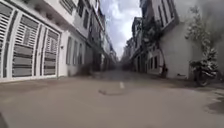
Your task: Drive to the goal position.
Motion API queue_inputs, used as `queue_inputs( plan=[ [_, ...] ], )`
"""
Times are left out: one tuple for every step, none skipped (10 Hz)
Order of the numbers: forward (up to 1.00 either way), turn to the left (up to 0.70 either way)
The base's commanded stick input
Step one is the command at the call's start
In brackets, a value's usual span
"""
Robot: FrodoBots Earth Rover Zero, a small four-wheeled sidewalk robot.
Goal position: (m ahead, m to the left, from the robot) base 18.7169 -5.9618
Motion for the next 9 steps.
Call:
queue_inputs(
  plan=[
    [0.85,-0.34],
    [0.85,-0.34],
    [0.85,-0.34],
    [0.85,-0.34],
    [0.85,-0.34],
    [0.85,-0.34],
    [0.85,-0.32],
    [0.85,0.00],
    [0.85,0.00]
  ],
)
